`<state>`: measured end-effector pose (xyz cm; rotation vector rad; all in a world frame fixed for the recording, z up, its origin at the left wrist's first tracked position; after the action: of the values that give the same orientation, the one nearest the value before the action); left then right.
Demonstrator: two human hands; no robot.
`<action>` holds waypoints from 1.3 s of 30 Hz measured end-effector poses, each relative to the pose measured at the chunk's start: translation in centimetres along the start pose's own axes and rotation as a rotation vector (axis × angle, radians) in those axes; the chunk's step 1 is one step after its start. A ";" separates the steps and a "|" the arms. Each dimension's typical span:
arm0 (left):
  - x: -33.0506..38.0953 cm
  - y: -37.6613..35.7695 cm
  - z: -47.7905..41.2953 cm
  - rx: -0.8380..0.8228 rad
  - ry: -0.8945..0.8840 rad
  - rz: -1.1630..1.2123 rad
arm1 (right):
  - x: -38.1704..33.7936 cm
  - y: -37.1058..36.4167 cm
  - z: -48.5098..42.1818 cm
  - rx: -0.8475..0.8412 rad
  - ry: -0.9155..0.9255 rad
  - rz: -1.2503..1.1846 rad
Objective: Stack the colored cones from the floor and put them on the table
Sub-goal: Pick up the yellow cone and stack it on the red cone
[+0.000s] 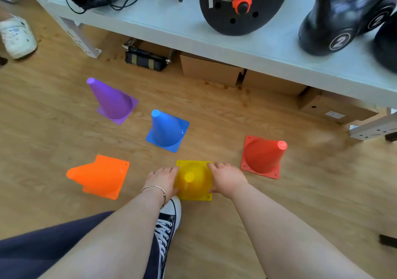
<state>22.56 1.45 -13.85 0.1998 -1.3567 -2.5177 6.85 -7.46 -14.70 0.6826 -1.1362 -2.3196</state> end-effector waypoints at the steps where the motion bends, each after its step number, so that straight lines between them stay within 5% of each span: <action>1: 0.0 -0.3 -0.1 -0.006 0.000 0.020 | 0.0 -0.3 -0.1 -0.005 0.000 -0.019; 20: 1.7 3.0 0.2 0.095 0.090 0.563 | 2.0 3.2 1.3 0.060 -0.060 -0.287; 39: 9.1 21.0 0.9 0.345 -0.124 0.570 | 8.5 20.0 7.6 0.393 -0.114 -0.373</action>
<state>17.34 -11.58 4.27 -0.2501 -1.6123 -1.8470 -0.57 -19.10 3.77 0.9844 -1.6652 -2.4830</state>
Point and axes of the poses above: each hand's wrist, its own z-axis away from the middle knuckle, its own y-axis out of the back of the hand, x = y × z, the point moved 8 cm from there along -z, towards the middle knuckle, and after that the axes turned 10 degrees about x, right-handed, at the moved point
